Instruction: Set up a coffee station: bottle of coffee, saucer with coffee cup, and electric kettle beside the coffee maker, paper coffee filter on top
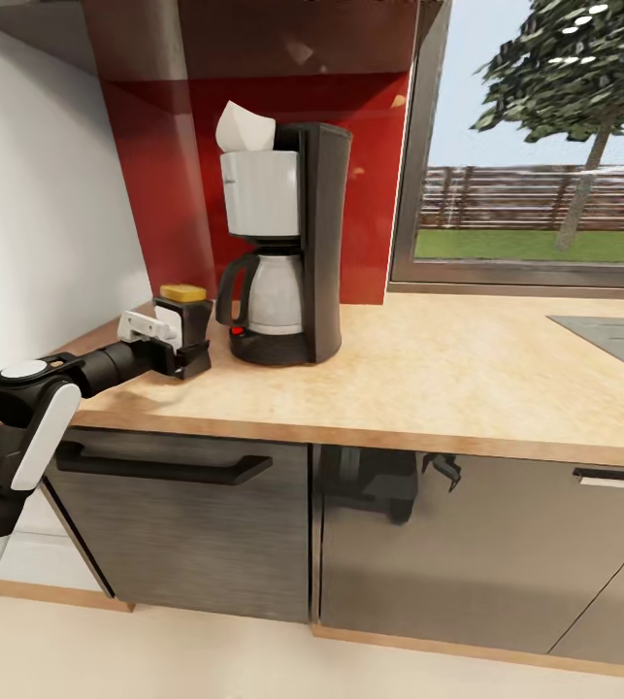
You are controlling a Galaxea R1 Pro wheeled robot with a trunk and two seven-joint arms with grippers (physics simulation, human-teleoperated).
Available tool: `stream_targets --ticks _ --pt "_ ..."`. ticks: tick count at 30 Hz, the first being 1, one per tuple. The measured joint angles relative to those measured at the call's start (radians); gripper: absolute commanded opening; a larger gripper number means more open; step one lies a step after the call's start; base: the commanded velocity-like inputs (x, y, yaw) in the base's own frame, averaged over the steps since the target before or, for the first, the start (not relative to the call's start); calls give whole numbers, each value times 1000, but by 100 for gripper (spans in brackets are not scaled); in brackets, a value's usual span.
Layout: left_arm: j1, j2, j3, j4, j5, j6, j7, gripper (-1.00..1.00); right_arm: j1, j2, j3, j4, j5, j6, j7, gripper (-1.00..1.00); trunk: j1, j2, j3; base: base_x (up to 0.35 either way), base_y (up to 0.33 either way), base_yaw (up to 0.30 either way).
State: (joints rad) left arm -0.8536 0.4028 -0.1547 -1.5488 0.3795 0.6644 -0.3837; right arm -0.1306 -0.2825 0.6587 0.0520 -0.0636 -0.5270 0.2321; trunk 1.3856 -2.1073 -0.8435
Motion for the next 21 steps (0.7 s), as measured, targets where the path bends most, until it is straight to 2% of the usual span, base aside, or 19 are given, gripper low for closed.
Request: stream_targets --ticks 21 --pt "0 2 0 2 -1 0 1 100 0 0 0 0 0 0 0 100 0 0 0 -25 18 0"
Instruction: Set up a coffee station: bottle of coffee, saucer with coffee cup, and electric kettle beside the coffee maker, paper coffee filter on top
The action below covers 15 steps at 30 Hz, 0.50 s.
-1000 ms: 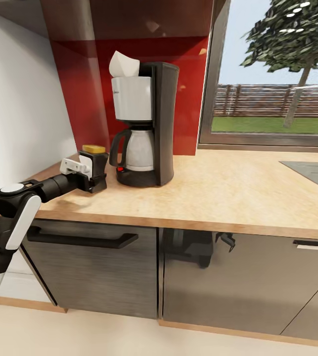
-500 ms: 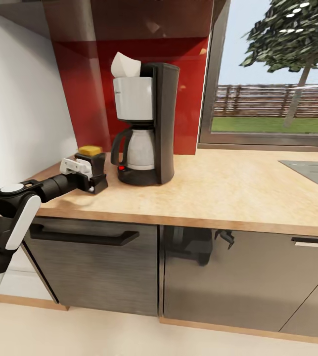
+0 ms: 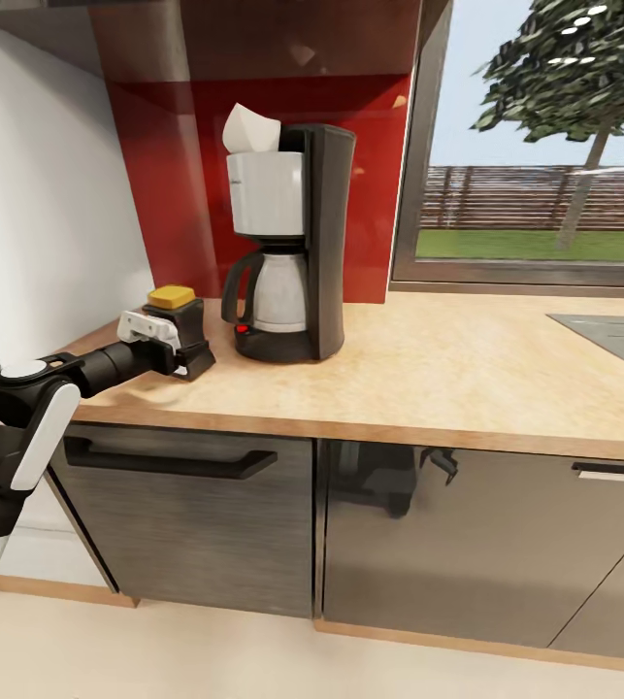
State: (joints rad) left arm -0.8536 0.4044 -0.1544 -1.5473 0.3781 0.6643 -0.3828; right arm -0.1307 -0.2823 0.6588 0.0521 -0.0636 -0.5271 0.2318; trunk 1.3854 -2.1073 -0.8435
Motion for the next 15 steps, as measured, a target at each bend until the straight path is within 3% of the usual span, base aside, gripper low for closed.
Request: stream_targets --ticks 15 --pt "0 1 0 2 -1 0 0 100 0 1 0 0 0 0 0 100 0 0 0 -44 35 0"
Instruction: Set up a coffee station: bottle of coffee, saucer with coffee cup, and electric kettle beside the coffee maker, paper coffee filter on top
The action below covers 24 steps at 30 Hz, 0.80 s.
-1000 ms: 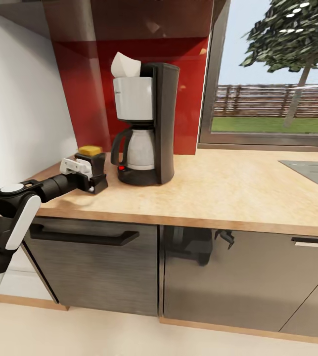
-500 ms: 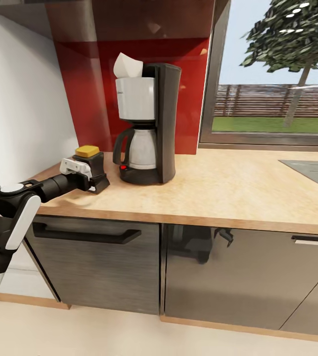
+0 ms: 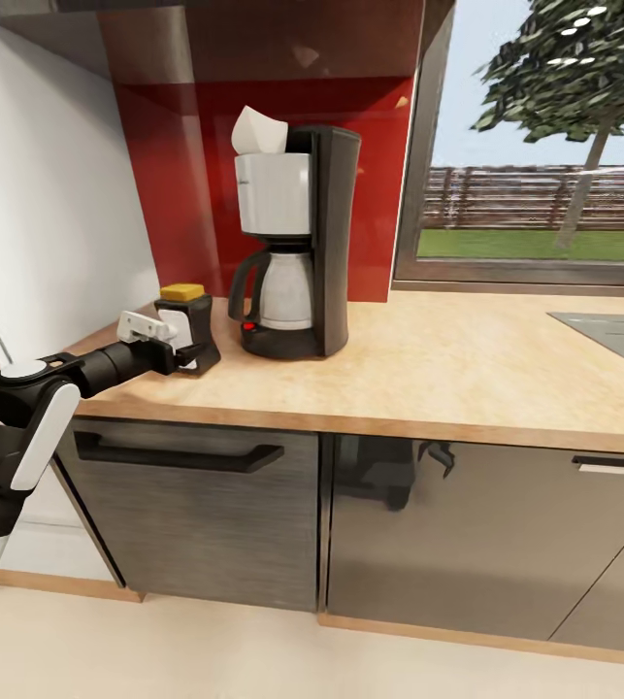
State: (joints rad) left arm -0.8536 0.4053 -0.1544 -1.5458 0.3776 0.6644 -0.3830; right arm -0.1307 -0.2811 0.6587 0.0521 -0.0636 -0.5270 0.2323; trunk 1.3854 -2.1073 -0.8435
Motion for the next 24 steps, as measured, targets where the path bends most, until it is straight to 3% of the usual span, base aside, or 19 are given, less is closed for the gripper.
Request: stream_targets --ticks 24 --pt "0 1 0 0 0 0 0 100 0 0 0 0 0 0 -1 100 0 0 0 -136 1 0"
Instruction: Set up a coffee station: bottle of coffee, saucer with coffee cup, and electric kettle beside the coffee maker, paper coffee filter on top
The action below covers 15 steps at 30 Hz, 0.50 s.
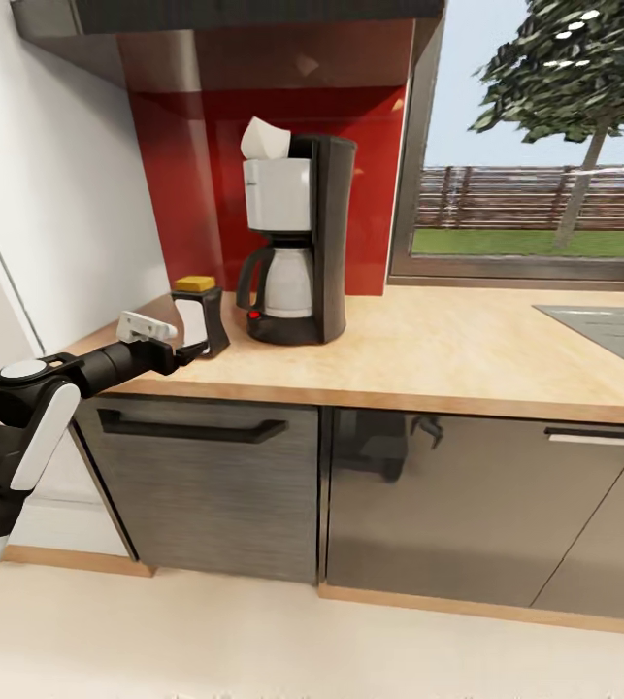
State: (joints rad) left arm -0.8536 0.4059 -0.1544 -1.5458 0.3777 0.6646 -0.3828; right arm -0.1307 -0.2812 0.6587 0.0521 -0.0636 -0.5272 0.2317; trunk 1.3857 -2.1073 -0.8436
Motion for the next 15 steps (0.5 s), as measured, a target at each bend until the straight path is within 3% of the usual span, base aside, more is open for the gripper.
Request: stream_targets --ticks 6,12,13,14,15 --pt "0 0 0 0 0 0 0 100 0 0 0 0 0 0 0 100 0 0 0 -234 0 0" --pt "0 0 0 -6 4 1 -21 100 0 -2 -1 0 0 -1 -1 100 0 0 0 -71 0 0" --pt "0 -1 0 -7 5 1 -56 100 0 -3 -1 0 0 -1 -1 100 0 0 0 -11 0 0" --pt "0 -1 0 -8 7 2 -187 100 0 -3 -1 0 0 -2 -2 100 0 0 0 -7 0 0" --pt "0 -1 0 -8 6 2 -262 100 0 -4 -1 0 0 -2 -2 100 0 0 0 -6 0 0"
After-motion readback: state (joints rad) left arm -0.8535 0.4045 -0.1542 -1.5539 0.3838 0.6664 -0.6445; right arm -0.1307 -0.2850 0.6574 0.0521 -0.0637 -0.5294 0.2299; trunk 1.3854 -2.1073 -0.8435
